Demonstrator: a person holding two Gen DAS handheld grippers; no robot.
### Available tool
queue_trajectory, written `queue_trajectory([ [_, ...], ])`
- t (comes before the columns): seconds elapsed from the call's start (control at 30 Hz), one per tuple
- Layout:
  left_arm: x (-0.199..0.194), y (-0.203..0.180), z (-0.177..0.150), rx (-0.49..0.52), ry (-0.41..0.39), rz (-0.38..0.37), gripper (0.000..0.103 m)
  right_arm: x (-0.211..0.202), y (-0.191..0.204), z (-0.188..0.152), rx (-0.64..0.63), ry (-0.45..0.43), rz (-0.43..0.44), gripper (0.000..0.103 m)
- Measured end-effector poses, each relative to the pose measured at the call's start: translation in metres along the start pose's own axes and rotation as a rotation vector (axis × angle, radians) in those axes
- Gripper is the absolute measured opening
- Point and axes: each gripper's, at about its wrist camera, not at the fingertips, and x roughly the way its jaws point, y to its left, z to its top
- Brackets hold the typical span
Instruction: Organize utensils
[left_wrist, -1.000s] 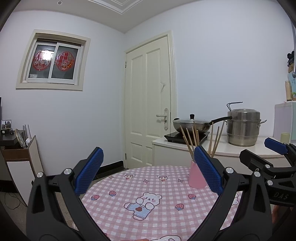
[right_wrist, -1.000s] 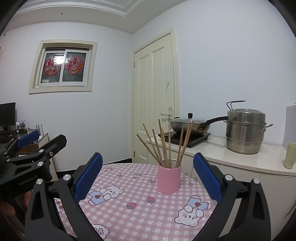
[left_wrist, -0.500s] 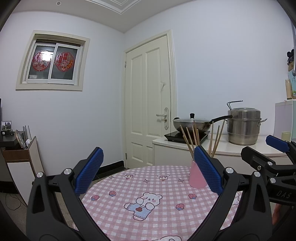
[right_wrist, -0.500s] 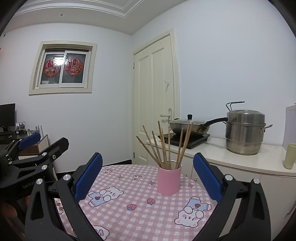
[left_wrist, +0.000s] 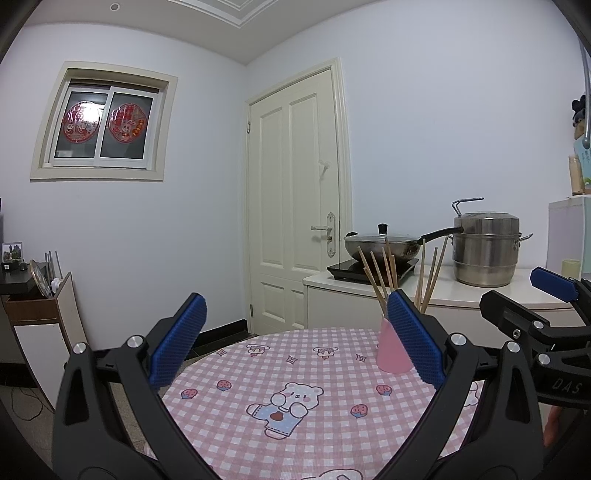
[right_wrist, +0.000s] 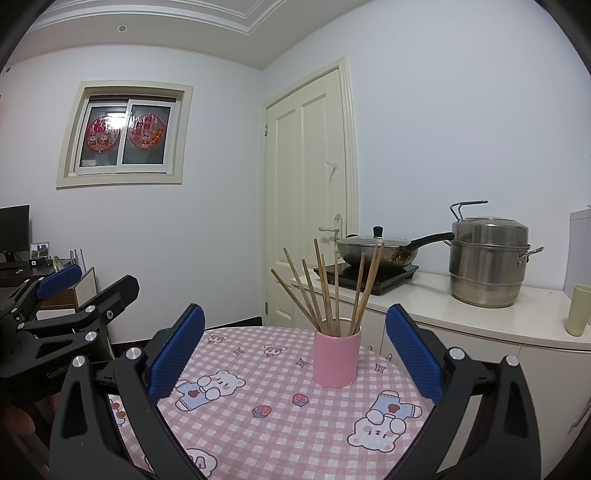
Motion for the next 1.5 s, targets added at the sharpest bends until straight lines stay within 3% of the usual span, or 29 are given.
queue_trajectory([
  [1.5, -0.0029, -0.0007, -0.0032, -0.001, -0.008, -0.008, 0.096, 0.0019, 0.0026, -0.0027, -0.001, 0.016, -0.002, 0.095],
])
